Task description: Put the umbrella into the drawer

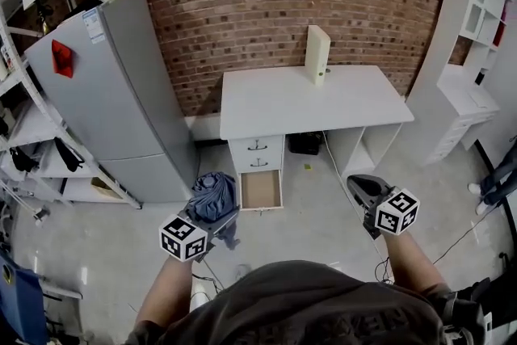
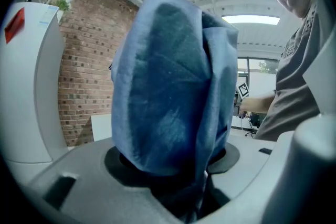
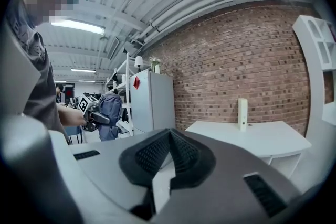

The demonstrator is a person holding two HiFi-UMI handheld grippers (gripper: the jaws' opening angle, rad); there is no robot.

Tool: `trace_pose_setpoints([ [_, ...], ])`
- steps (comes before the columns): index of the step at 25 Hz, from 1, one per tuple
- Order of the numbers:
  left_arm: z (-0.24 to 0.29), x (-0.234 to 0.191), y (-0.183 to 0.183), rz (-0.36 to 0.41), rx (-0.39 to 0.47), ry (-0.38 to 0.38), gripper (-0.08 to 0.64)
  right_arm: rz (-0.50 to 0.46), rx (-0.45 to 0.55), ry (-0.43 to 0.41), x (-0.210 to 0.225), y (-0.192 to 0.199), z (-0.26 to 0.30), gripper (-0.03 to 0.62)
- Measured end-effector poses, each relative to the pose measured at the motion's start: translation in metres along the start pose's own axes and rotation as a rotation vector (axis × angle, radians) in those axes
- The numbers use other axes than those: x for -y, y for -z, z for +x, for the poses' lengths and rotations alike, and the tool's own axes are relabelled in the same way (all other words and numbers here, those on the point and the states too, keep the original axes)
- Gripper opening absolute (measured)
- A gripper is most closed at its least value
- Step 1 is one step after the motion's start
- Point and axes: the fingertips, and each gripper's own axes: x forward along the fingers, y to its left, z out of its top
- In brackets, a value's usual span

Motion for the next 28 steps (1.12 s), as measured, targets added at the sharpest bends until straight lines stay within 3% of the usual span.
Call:
trace_pose_setpoints([
  [7, 0.002, -0.125, -0.021, 0.047, -0.021, 0.087, 0.255, 0.015, 0.018, 0.048, -0.013, -0.041, 0.122, -0.008],
  [14, 0.019, -0.195, -0.012, 0.001, -0.038, 0.098, 0.255, 0.047, -0.033, 0.054, 0.004, -0.035, 0.191, -0.008],
  [22, 0.069, -0.215, -0.008, -0.037, -0.063, 0.043, 0.254, 0.065, -0.043, -0.004, 0.071, -0.023, 0.22, -0.008],
  [28, 0.142, -0.178, -0.014, -0.082, -0.079, -0.101, 0.255, 0.039, -0.031, -0.15, 0.163, -0.018, 0.212, -0.008],
])
